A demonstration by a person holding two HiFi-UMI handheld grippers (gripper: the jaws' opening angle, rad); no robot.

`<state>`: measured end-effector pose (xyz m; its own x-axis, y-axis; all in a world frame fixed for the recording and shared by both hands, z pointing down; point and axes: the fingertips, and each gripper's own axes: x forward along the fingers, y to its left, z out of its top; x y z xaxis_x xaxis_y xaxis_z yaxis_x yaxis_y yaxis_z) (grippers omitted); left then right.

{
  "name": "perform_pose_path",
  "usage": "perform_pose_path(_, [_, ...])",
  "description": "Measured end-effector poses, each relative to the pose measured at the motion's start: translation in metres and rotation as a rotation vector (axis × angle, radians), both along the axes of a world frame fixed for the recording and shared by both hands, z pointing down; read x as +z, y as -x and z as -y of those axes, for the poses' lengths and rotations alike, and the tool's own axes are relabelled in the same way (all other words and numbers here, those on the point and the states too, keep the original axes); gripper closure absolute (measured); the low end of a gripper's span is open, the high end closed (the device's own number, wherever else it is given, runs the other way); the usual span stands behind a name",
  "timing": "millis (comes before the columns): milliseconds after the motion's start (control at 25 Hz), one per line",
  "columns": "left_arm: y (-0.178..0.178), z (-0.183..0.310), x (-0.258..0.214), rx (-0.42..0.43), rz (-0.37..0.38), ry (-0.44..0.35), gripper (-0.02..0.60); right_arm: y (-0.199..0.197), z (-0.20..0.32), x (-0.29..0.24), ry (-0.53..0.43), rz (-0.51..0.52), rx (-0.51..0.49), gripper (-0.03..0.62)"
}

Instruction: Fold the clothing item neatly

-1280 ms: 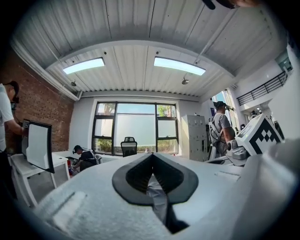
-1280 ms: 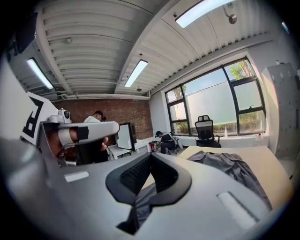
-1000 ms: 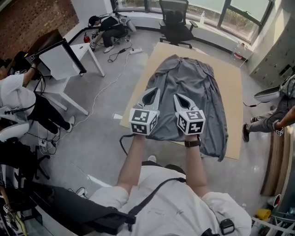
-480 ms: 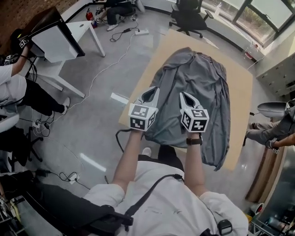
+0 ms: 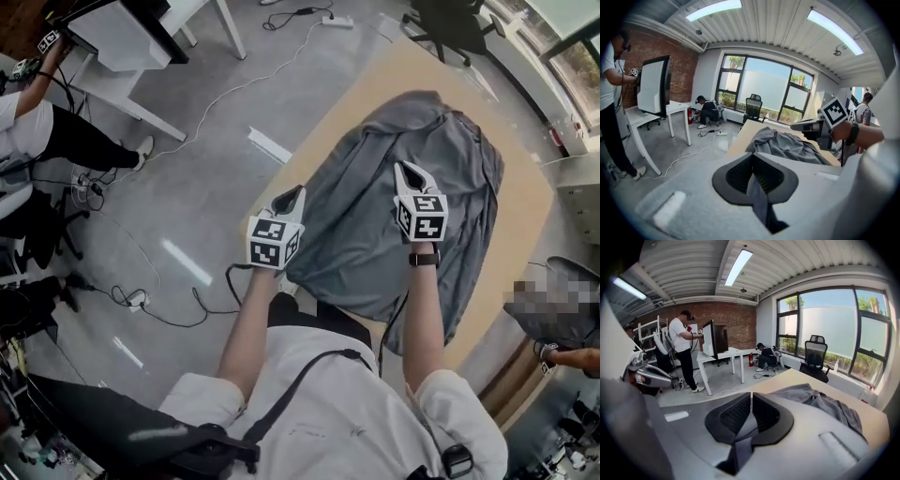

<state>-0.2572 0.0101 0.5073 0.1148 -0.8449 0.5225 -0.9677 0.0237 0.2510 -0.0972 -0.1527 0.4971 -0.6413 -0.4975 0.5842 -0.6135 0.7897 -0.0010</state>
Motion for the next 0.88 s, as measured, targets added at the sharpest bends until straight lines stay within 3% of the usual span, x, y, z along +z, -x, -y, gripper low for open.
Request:
perform_pose_path(120, [0.012,-0.021,0.029,-0.075,-0.015,0.085,0.575,0.01,0.034,0.019,-0.005,-0.052,-0.092,0.579])
perform_pose_path(360, [0.024,-0.084,0.085,-0.17,-0.084,0.266,0.477,0.036,0.07,0.061,-0.042,-0.14,-0.296,0.528])
perform_pose_path(520, [0.016,-0.123,0.117,-0.161,-0.117,0.413,0.411,0.044,0.097,0.087,-0.095,-0.234,-0.404,0.471])
perform_pose_path(880, [-0.022,-0.163,0.171,-0.097,-0.124,0.658,0.411,0.04,0.141,0.155,-0.075,-0.517,-0.581,0.434])
